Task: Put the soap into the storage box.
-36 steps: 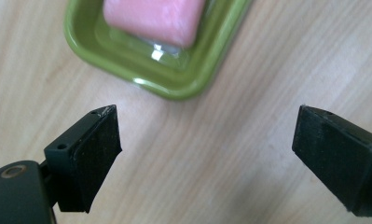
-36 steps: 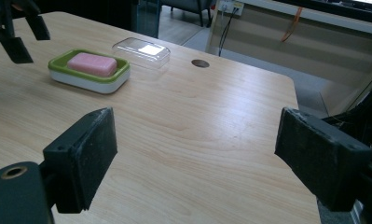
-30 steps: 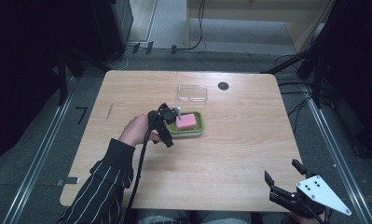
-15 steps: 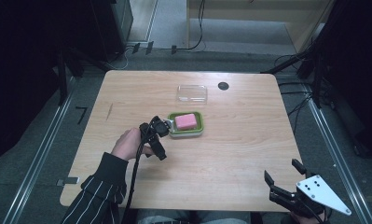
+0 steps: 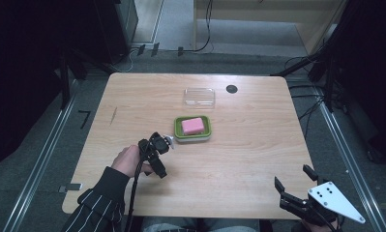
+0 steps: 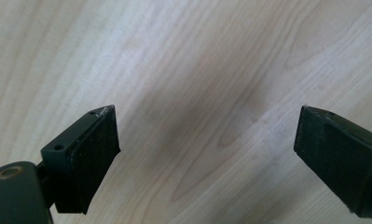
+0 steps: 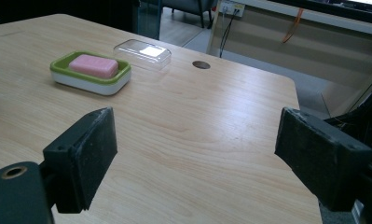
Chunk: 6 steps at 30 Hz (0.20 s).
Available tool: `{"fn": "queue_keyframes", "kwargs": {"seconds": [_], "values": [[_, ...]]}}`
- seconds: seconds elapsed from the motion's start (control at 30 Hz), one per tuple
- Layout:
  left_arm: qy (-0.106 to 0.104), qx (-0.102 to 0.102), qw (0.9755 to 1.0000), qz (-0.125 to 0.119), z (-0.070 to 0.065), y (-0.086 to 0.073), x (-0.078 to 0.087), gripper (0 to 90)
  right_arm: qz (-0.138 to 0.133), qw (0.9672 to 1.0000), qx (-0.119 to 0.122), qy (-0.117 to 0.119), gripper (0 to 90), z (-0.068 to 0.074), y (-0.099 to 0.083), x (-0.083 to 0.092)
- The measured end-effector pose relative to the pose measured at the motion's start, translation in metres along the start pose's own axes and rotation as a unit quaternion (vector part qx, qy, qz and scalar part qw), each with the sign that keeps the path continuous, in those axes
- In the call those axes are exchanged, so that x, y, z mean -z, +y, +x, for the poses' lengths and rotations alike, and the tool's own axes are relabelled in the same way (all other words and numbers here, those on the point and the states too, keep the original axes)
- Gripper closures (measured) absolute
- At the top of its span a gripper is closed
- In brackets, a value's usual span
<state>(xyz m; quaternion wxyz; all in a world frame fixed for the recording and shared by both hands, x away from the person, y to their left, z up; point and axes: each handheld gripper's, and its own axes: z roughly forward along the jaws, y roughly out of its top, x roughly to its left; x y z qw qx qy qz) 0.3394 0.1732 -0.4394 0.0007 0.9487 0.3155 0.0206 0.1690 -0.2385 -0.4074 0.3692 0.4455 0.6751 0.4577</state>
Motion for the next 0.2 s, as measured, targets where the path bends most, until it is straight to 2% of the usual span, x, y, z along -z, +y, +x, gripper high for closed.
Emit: {"fn": "queue_keyframes", "kwargs": {"seconds": [0.2], "values": [[-0.006, 0.009, 0.9999, 0.001, 0.0018, -0.0002, -0.0045, 7.0, -0.001, 1.0, -0.001, -0.001, 12.9, -0.0009, -0.0003, 0.0001]]}}
